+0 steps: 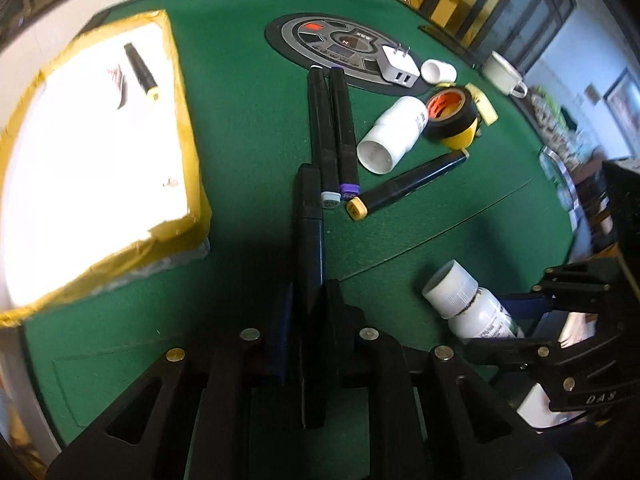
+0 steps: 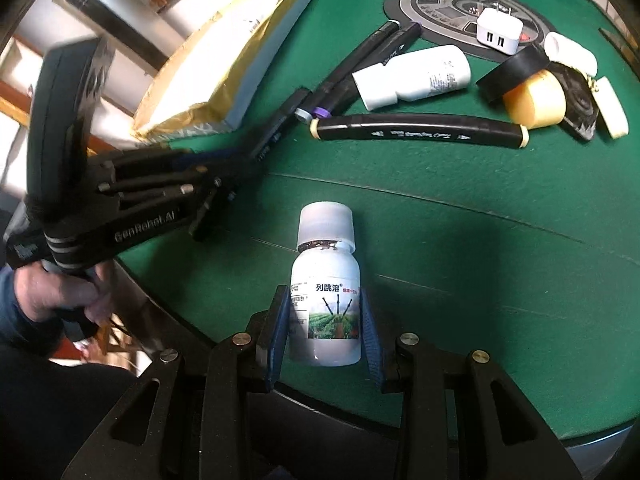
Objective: Organize rigid objects
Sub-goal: 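Grasp a black marker with the left gripper while the right gripper holds the bottle, then carry the marker into the tray with the left gripper while the right carries the bottle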
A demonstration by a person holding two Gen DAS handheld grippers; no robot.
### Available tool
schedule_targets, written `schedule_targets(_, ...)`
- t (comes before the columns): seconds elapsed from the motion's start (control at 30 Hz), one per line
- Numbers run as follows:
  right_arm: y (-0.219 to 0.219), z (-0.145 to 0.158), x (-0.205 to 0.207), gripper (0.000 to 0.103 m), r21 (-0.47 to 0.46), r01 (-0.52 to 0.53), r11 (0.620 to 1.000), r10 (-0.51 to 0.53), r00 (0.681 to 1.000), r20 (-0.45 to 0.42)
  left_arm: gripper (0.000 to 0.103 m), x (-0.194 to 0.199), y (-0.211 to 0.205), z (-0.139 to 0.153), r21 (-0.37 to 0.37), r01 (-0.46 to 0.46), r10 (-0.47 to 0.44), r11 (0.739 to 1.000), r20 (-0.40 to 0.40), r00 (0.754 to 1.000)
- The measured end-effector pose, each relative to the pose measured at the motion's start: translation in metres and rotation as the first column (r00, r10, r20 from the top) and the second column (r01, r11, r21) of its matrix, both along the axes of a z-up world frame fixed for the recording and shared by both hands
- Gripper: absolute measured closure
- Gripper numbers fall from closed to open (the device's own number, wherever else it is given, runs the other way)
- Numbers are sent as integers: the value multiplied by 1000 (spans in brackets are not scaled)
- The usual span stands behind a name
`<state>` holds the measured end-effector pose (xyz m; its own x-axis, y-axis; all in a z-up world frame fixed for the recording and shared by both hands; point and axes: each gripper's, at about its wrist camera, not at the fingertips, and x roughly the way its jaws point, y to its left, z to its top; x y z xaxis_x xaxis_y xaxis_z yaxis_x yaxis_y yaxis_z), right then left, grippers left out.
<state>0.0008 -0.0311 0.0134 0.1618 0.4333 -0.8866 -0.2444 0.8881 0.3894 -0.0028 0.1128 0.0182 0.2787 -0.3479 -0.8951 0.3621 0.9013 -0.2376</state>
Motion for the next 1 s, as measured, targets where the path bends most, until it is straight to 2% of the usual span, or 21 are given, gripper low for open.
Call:
schedule_targets(0.03, -1, 2, 1, 72, 16, 8, 1000, -8, 1000, -1, 90, 1, 4, 1, -36, -6, 6, 999, -13, 1000)
schedule_targets(0.17, -7, 9, 1, 72, 69, 42, 997, -42, 999, -6, 90, -3, 10, 11, -102, -8, 6, 995, -20, 1000)
schedule_targets(0.53, -17, 42, 5, 72, 145, 120, 982, -127, 991, 42, 90, 1, 40, 53, -235, -30, 34, 972, 15, 999)
schedule_targets(0.67, -10, 58, 17, 72, 168, 127, 978, -142, 987, 79, 90, 11, 66, 70, -248, -66, 81, 966, 51, 995)
schedule_targets(0.8, 19, 79, 45, 72, 194, 100, 976, -126, 984, 127, 90, 29, 100, 79, -248, -138, 161, 959, 74, 984)
schedule_targets(0.9, 54, 91, 73, 72, 194, 50, 980, -83, 982, 170, 90, 49, 128, 74, -225, -198, 218, 954, 69, 973)
schedule_targets(1.0, 87, 89, 100, 72, 186, 21, 982, -55, 983, 178, 90, 64, 146, 63, -194, -242, 258, 951, 58, 964)
